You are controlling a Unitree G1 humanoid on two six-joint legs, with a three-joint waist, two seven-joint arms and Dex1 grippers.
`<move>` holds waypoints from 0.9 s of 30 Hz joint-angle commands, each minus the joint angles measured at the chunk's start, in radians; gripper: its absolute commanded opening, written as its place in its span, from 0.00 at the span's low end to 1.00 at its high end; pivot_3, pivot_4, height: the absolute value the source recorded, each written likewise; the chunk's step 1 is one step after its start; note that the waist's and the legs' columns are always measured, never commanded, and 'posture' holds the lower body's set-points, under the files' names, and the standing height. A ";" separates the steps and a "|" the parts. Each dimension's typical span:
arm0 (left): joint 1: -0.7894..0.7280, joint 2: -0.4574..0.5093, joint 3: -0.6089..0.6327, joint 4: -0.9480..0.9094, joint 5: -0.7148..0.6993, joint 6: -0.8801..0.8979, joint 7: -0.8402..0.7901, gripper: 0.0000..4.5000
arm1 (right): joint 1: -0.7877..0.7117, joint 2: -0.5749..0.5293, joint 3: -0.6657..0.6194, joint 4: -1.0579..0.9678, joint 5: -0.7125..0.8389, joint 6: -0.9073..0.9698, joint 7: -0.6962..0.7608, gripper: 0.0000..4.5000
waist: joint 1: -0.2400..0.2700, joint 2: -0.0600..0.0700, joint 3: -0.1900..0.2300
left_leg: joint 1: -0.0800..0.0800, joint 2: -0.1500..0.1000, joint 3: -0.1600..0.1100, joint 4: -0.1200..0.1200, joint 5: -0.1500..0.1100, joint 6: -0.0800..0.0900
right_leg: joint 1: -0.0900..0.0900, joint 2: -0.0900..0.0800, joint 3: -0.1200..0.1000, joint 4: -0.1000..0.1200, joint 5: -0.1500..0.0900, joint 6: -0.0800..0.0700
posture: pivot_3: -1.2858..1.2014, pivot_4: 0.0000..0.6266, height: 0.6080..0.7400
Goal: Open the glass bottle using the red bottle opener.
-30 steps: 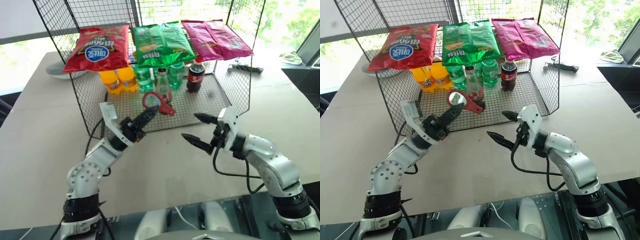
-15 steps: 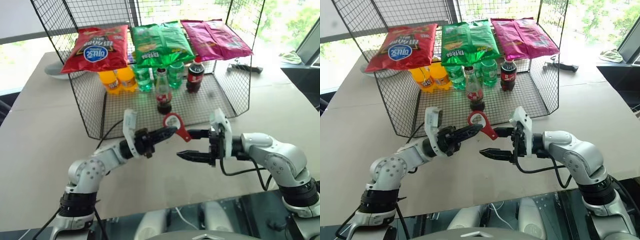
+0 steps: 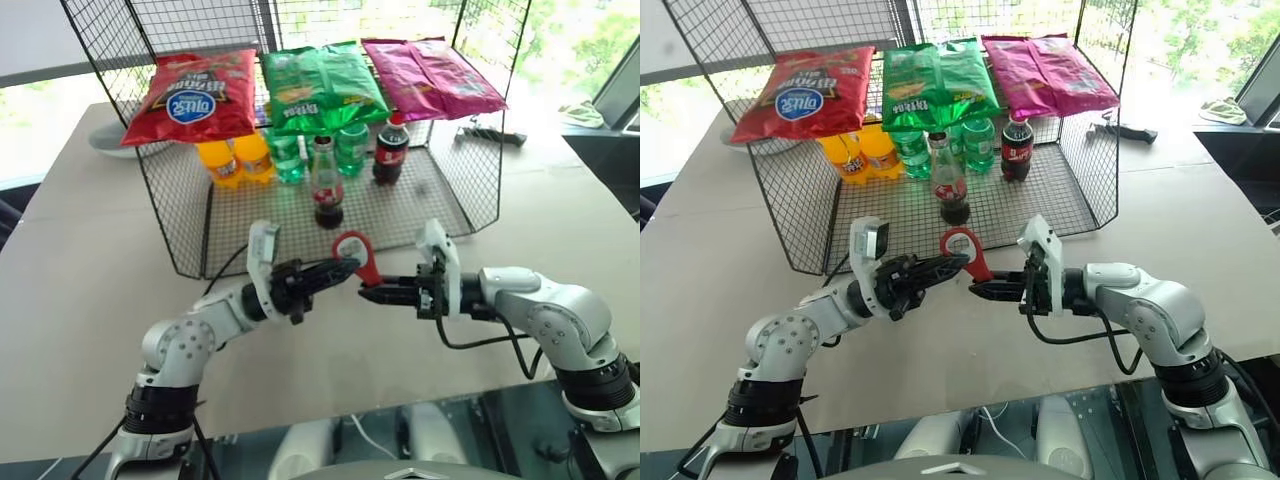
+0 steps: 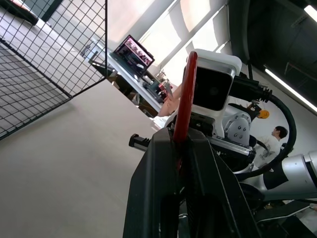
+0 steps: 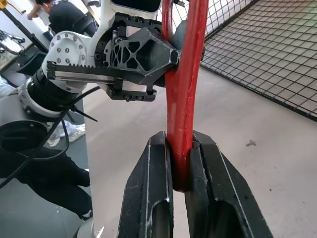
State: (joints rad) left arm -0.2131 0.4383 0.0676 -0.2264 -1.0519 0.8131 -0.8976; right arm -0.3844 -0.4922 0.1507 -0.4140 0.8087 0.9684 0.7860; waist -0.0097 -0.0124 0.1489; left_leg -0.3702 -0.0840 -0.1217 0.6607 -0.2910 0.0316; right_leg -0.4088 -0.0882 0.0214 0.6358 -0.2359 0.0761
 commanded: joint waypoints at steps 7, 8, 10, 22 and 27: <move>0.015 -0.027 0.000 0.003 0.099 -0.085 0.024 0.00 | 0.005 0.007 -0.024 -0.052 0.017 -0.023 -0.001 0.01 | 0.001 0.000 0.000 | 0.000 0.000 0.000 0.000 0.000 0.000 | 0.000 0.000 0.000 0.000 0.000 0.000 | 0.52 0.24 1.00; 0.018 -0.029 0.003 0.000 0.103 -0.093 0.025 0.12 | 0.012 0.006 -0.032 -0.049 0.009 -0.034 -0.005 0.00 | 0.001 0.000 0.000 | 0.000 0.000 0.000 0.000 0.000 0.000 | 0.000 0.000 0.000 0.000 0.000 0.000 | 0.52 0.24 1.00; 0.026 -0.031 0.006 -0.005 0.113 -0.104 0.025 0.29 | 0.027 0.003 -0.049 -0.037 -0.017 -0.062 -0.020 0.00 | 0.001 0.000 0.000 | 0.000 0.000 0.000 0.000 0.000 0.000 | 0.000 0.000 0.000 0.000 0.000 0.000 | 0.52 0.24 1.00; 0.011 -0.099 0.032 0.042 0.423 -0.509 0.117 1.00 | 0.064 0.079 -0.195 0.088 -0.210 -0.375 -0.171 0.00 | 0.007 0.000 0.000 | 0.000 0.000 0.000 0.000 0.000 0.000 | 0.000 0.000 0.000 0.000 0.000 0.000 | 0.52 0.24 1.00; -0.046 -0.139 -0.003 0.150 0.623 -0.741 0.176 1.00 | 0.038 0.132 -0.197 0.117 -0.255 -0.467 -0.197 0.00 | 0.010 0.000 0.000 | 0.000 0.000 0.001 0.000 0.000 0.000 | -0.001 0.000 0.000 0.000 0.000 0.000 | 0.52 0.24 1.00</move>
State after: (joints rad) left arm -0.2425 0.3085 0.0692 -0.0853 -0.4707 0.1439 -0.7354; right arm -0.3205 -0.3700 -0.0269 -0.2813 0.5582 0.5505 0.5985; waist -0.0001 -0.0124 0.1489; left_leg -0.3706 -0.0843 -0.1205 0.6604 -0.2908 0.0313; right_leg -0.4095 -0.0880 0.0220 0.6354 -0.2357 0.0760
